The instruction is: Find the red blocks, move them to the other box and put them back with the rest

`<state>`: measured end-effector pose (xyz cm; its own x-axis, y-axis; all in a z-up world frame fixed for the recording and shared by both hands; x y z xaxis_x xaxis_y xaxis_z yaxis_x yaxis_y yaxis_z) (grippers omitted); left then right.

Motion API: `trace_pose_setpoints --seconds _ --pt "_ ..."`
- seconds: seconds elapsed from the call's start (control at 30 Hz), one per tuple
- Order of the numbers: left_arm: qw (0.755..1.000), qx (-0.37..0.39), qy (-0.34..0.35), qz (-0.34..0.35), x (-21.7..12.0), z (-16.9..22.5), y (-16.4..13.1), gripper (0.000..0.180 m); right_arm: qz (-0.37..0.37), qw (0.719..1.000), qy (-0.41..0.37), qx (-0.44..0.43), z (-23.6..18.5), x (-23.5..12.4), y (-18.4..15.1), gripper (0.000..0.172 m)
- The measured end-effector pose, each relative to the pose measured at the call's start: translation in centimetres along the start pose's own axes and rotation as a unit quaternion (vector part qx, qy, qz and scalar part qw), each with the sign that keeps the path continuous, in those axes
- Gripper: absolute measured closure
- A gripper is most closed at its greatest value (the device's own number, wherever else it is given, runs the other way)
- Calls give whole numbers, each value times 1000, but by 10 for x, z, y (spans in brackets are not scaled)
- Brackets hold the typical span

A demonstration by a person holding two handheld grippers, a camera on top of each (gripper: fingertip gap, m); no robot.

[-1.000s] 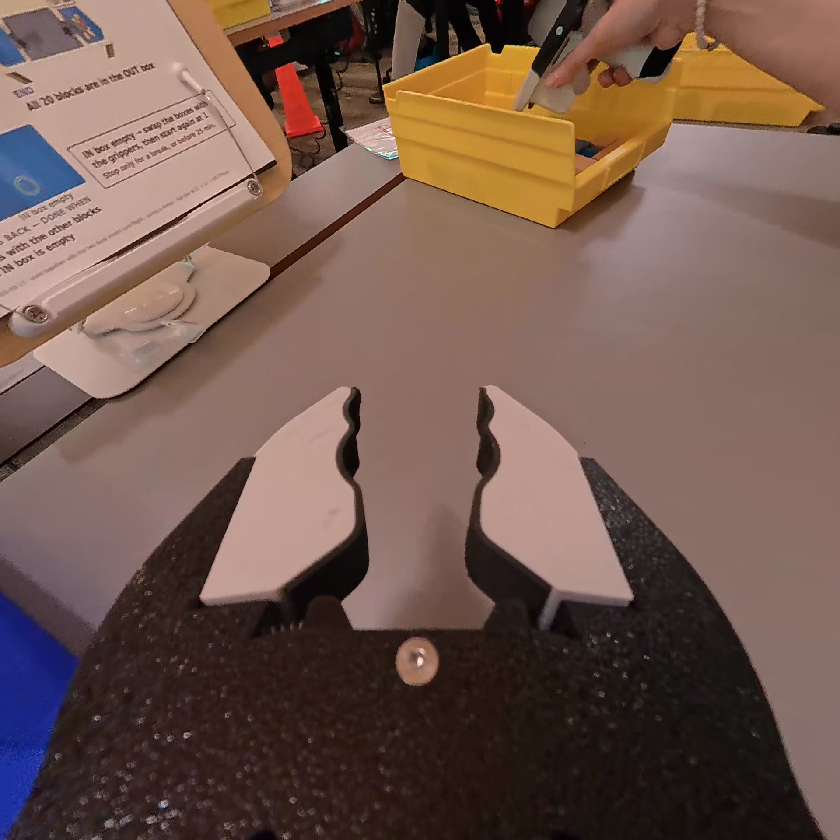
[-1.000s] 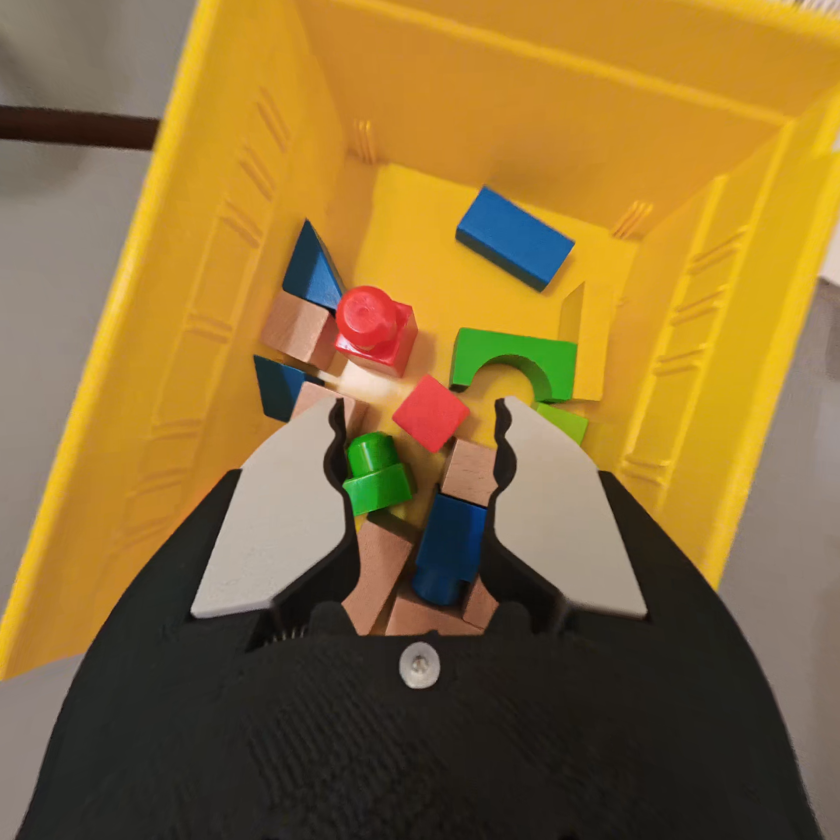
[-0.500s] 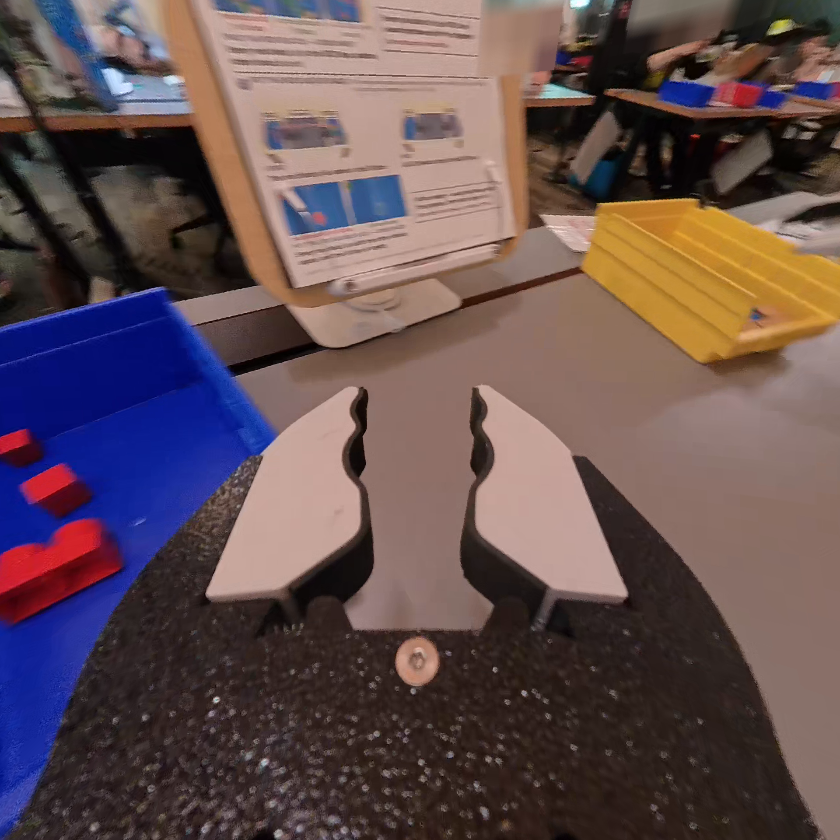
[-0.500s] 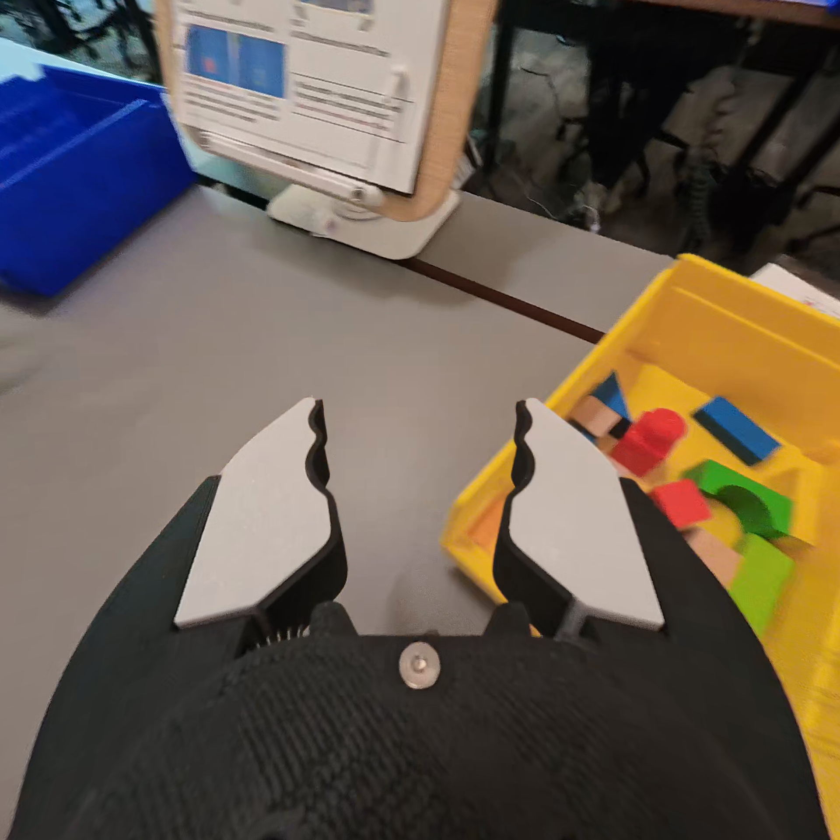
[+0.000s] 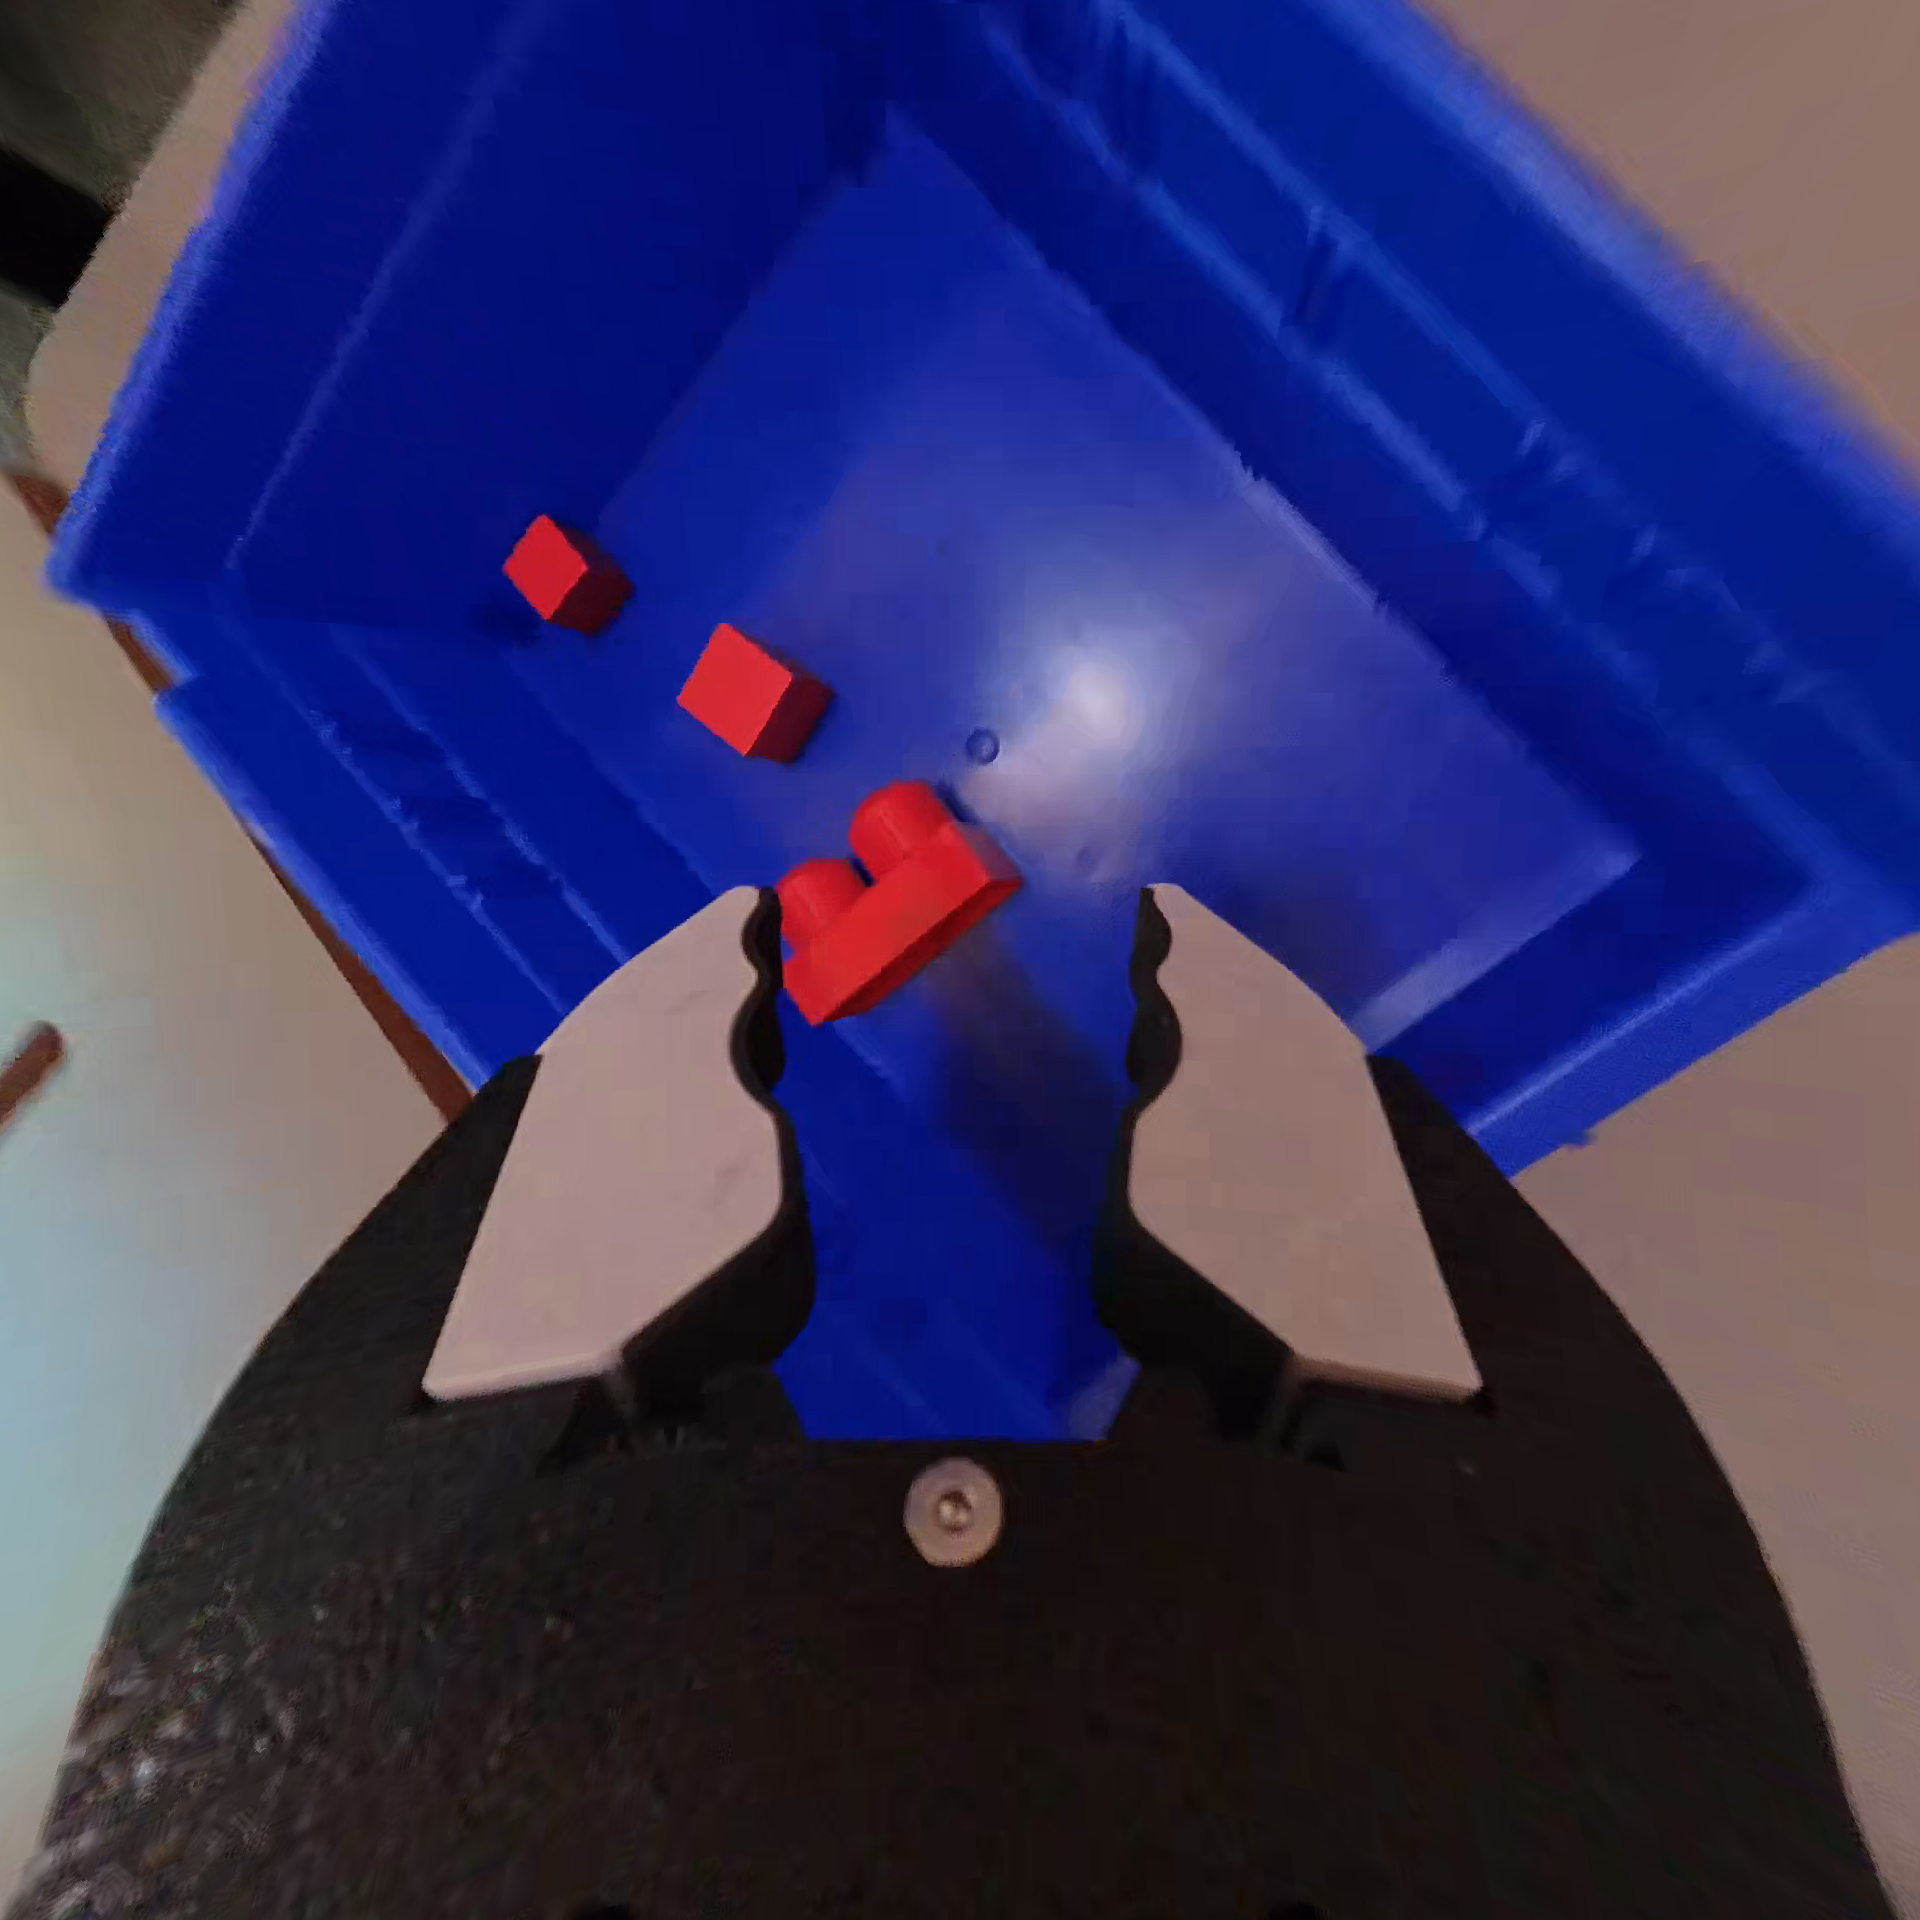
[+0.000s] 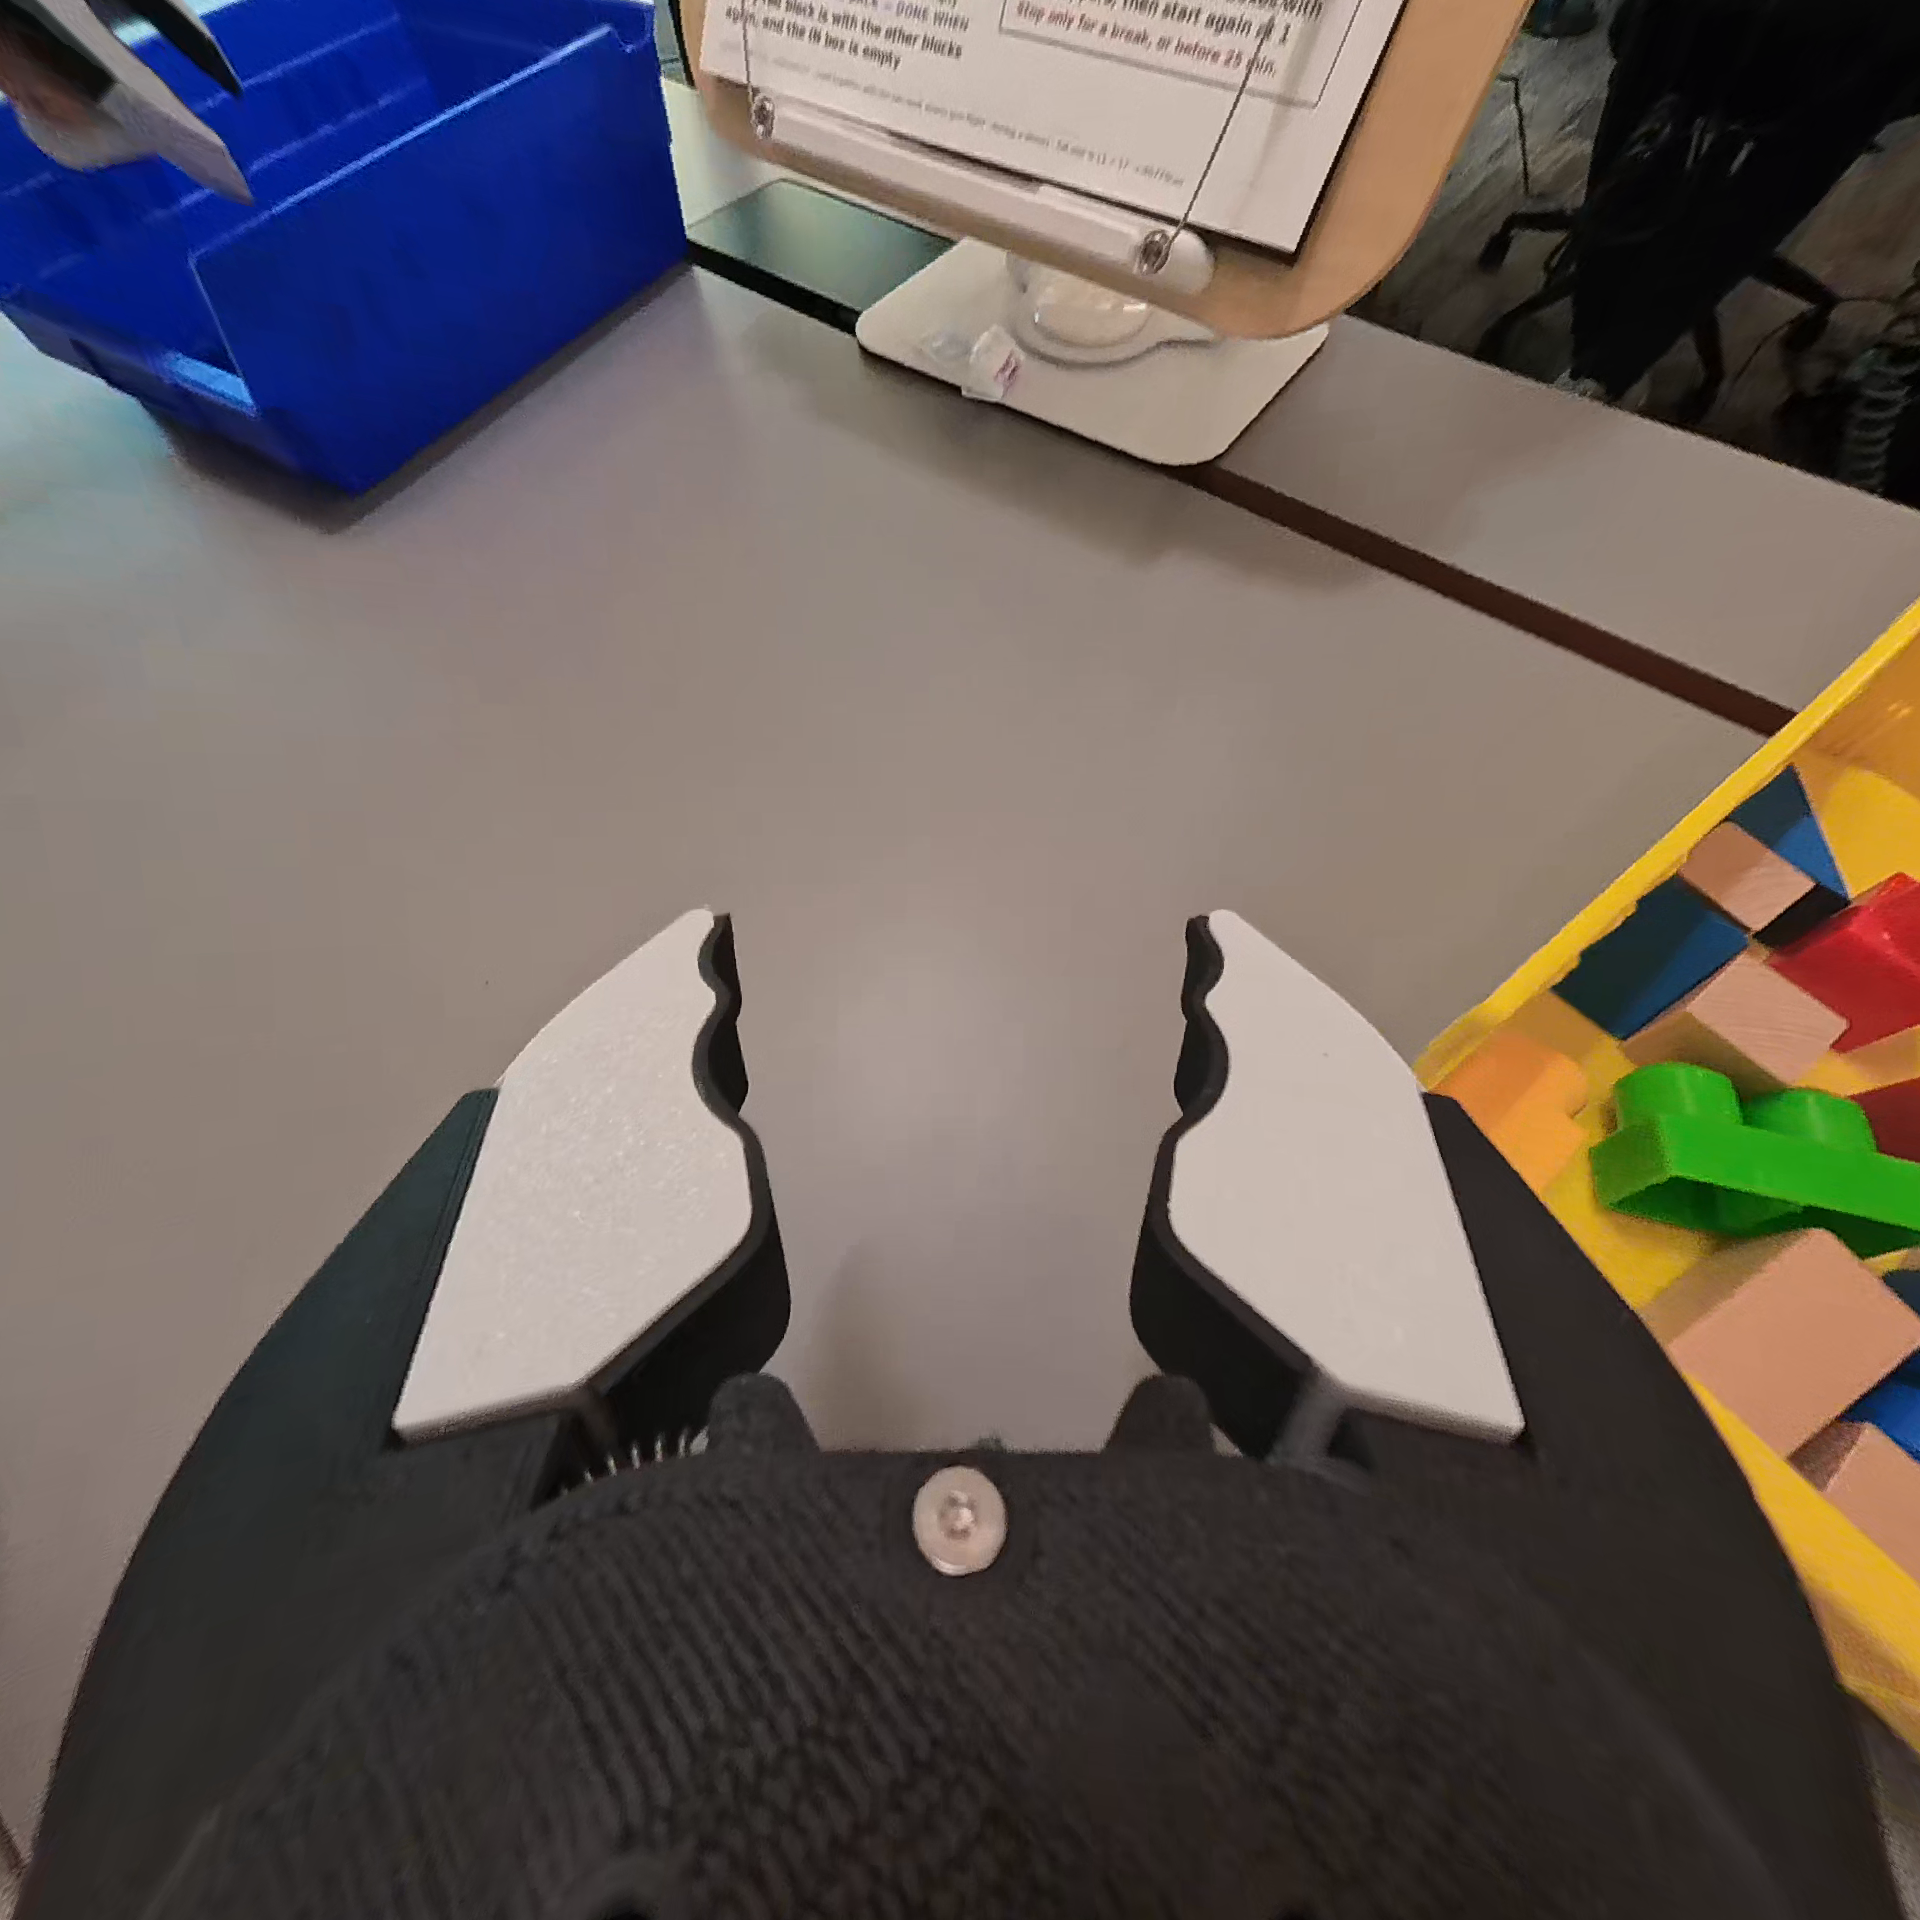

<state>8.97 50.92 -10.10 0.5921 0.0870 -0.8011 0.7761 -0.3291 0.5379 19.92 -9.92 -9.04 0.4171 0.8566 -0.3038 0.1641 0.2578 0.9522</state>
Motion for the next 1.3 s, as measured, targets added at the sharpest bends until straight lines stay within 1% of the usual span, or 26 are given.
trace_pose_setpoints --seconds 0.07,0.13,0.23,0.3,0.37,0.43,0.5,0.53,0.57,0.63,0.73,0.83,0.9,0.97,1.0,1.03,1.1,1.17,1.23,1.3 --pt "993 89 -33 -67 16 -1 -7 114 -4 1000 -1 9 -2 -4 -6 89" --pt "978 162 -35 -125 29 -5 -12 113 -3 1000 3 19 -6 -7 -11 89" --pt "956 226 -27 -187 47 -12 -17 116 -7 999 9 34 -14 -8 -22 89" --pt "948 233 -32 -214 58 -14 -21 119 -15 999 14 41 -19 -8 -27 87" --pt "943 231 -23 -240 65 -17 -27 126 -13 999 20 42 -24 -10 -30 85" --pt "945 226 -5 -236 67 -19 -28 138 -6 999 31 45 -28 -12 -32 83" --pt "955 201 5 -219 65 -19 -26 143 3 997 43 60 -31 -13 -34 82" --pt "960 196 24 -199 61 -21 -23 168 9 996 49 70 -32 -12 -34 82" --pt "965 196 43 -171 54 -22 -18 174 15 995 54 78 -32 -11 -33 83" --pt "975 180 63 -114 33 -20 -7 174 31 994 56 84 -33 -9 -30 84" --pt "985 146 89 1 -8 -12 15 175 40 993 69 83 -35 -1 -22 84" --pt "982 112 98 119 -50 0 32 175 51 991 94 77 -42 13 -9 85" --pt "971 93 86 205 -78 13 44 175 62 988 117 74 -50 24 2 85" --pt "951 70 51 298 -103 34 57 175 81 982 152 78 -60 36 16 85" --pt "935 59 18 348 -115 47 64 175 97 976 175 87 -66 42 23 85" --pt "916 48 -22 397 -125 63 71 176 116 968 200 101 -72 48 30 85" --pt "870 30 -108 481 -138 96 84 176 147 945 255 145 -84 60 45 84" --pt "827 22 -174 534 -141 130 94 176 176 911 321 189 -96 71 59 84" --pt "787 7 -242 567 -136 162 103 176 198 885 358 221 -103 82 70 84" --pt "756 -12 -308 577 -124 192 111 176 219 877 364 225 -107 90 78 84"
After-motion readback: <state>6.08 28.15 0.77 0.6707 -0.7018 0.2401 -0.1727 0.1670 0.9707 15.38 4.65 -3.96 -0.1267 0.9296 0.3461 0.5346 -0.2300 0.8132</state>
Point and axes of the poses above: each gripper's, where its closed fingertips meet, x out along the fingers, y out of its top, z = x × y across the jaws, the point moved 9 cm from there along -x, back along the fingers, and after that the axes turned 13 degrees about z, right-handed, at the moved point
